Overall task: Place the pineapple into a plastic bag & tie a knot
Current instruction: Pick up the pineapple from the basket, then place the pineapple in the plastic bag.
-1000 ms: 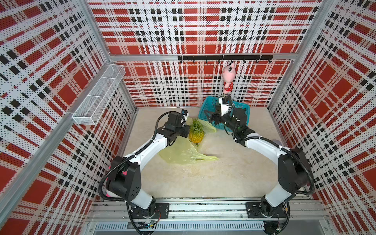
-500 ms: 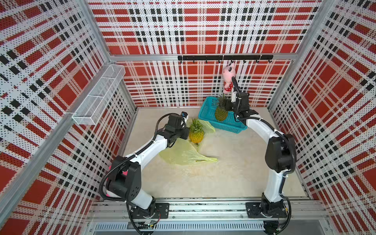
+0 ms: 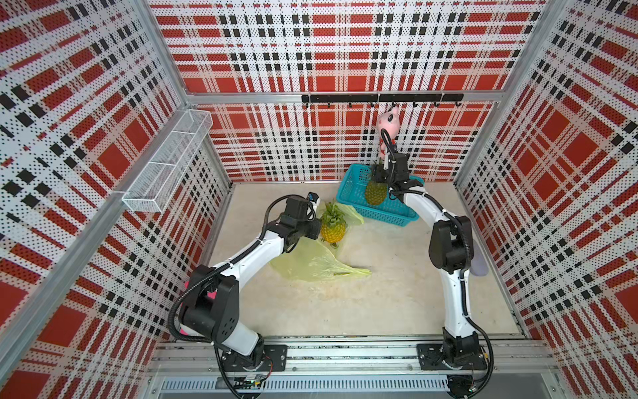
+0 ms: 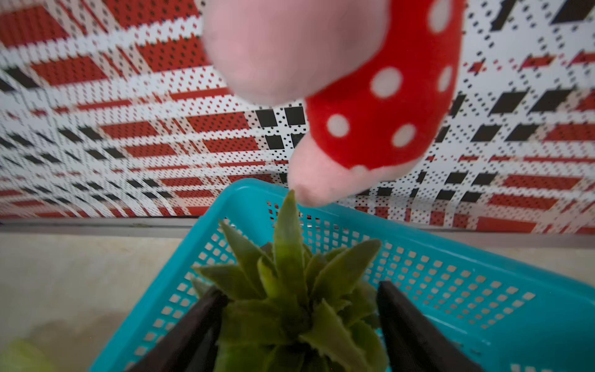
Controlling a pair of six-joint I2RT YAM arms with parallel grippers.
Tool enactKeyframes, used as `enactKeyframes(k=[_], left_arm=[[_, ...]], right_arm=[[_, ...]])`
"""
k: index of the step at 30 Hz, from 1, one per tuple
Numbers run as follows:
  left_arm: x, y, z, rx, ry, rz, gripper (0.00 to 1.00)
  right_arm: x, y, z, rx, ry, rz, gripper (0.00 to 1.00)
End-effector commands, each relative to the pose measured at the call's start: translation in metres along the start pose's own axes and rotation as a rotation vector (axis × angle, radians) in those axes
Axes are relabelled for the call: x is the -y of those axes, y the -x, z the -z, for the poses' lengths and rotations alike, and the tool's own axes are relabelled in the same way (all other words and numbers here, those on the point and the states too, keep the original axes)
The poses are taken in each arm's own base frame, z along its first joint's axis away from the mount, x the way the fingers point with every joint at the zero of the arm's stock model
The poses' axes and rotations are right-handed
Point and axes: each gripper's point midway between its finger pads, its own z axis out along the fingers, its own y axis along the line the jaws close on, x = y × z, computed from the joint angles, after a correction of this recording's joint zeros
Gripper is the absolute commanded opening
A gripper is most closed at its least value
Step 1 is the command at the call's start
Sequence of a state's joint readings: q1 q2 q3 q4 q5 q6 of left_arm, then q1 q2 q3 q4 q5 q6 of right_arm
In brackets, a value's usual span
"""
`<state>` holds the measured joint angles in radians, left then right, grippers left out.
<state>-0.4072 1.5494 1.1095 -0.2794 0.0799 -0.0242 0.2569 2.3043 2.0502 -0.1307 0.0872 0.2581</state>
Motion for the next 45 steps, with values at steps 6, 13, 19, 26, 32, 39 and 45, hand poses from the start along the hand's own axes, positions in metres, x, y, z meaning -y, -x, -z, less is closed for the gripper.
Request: enactKeyframes(k=[6, 13, 19, 26, 32, 39, 45], left_arm=[[0.005, 0.002, 0.012, 0.029, -0.018, -0.016, 0.0], [0.002, 0.005, 0.015, 0.041, -0.012, -0.016, 0.0], [0.001, 0.005, 0.018, 0.051, -0.016, -0.013, 0.0], [0.004, 0.006, 0.02, 0.062, -0.033, -0.016, 0.0], [0.004, 0.004, 0.016, 0.057, -0.036, -0.014, 0.0], [0.004, 0.006, 0.014, 0.062, -0.038, -0.009, 0.0], [0.003, 0.008, 0.013, 0.067, -0.035, 0.0, 0.0]], right_arm=[[-0.011, 0.036, 0.026, 0.098, 0.076, 0.038, 0.0], [-0.021, 0.114, 0.11, 0.268, 0.112, 0.051, 0.0], [-0.028, 0.134, 0.183, 0.321, 0.178, 0.038, 0.0], [-0.043, 0.077, 0.256, 0.267, 0.281, 0.02, 0.0], [-0.066, 0.021, 0.294, 0.233, 0.354, 0.041, 0.0], [-0.135, -0.018, 0.313, 0.225, 0.559, 0.063, 0.0], [-0.178, -0.012, 0.34, 0.327, 0.777, -0.011, 0.0]])
